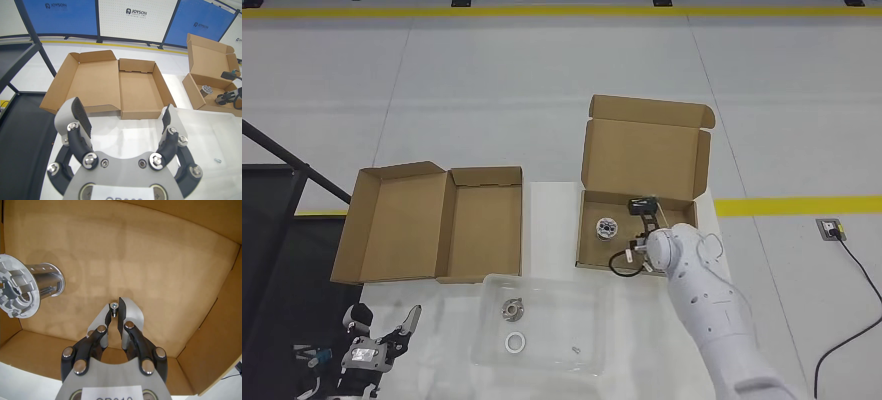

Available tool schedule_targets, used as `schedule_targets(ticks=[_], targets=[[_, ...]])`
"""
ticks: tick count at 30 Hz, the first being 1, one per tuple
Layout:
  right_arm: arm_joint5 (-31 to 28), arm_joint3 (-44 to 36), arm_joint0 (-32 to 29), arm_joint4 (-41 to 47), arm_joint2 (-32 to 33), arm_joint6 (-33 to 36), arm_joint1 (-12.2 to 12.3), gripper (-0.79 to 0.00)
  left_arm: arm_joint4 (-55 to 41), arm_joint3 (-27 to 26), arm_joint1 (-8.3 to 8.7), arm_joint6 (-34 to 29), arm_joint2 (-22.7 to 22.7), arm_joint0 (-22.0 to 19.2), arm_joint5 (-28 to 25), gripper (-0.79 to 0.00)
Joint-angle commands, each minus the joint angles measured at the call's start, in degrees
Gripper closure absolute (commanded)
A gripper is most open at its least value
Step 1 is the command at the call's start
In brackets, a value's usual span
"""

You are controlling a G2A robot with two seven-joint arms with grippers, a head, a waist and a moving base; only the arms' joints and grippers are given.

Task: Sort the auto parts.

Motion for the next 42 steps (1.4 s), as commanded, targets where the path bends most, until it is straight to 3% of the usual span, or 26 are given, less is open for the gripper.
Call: schedule_targets(ticks=[1,5,8,17,25,32,36,37,38,39,42], targets=[[-0.18,-0.13,-0.03,0.06,0.08,-0.17,0.13,-0.566,0.0,0.0,0.0,0.0,0.0,0.0,0.0,-0.785],[0.02,-2.34,-0.95,-0.08,0.2,-0.04,0.45,-0.637,0.0,0.0,0.0,0.0,0.0,0.0,0.0,-0.785],[-1.01,-6.76,-2.83,0.31,0.41,0.18,0.74,-0.619,0.0,0.0,0.0,0.0,0.0,0.0,0.0,-0.785],[0.56,-36.26,-16.23,-5.37,-1.67,10.23,1.66,-0.573,0.0,0.0,0.0,0.0,0.0,0.0,0.0,-0.785],[-9.23,-57.26,-26.11,-3.17,-5.53,20.13,2.28,-0.48,0.0,0.0,0.0,0.0,0.0,0.0,0.0,-0.785],[-14.88,-63.61,-30.63,-0.9,-12.69,26.95,2.29,-0.391,0.0,0.0,0.0,0.0,0.0,0.0,0.0,-0.785],[-14.64,-63.01,-30.79,-0.55,-16.57,29.66,2.03,-0.413,0.0,0.0,0.0,0.0,0.0,0.0,0.0,-0.785],[-12.9,-62.44,-30.63,-1.13,-17.5,30.3,1.87,-0.489,0.0,0.0,0.0,0.0,0.0,0.0,0.0,-0.785],[-11.57,-62.03,-30.24,-1.89,-18.88,31.0,1.66,-0.73,0.0,0.0,0.0,0.0,0.0,0.0,0.0,-0.785],[-10.18,-61.69,-29.8,-2.37,-20.21,31.49,1.42,-0.785,0.0,0.0,0.0,0.0,0.0,0.0,0.0,-0.785],[-10.18,-61.69,-29.8,-2.37,-20.21,31.49,1.42,-0.785,0.0,0.0,0.0,0.0,0.0,0.0,0.0,-0.785]])
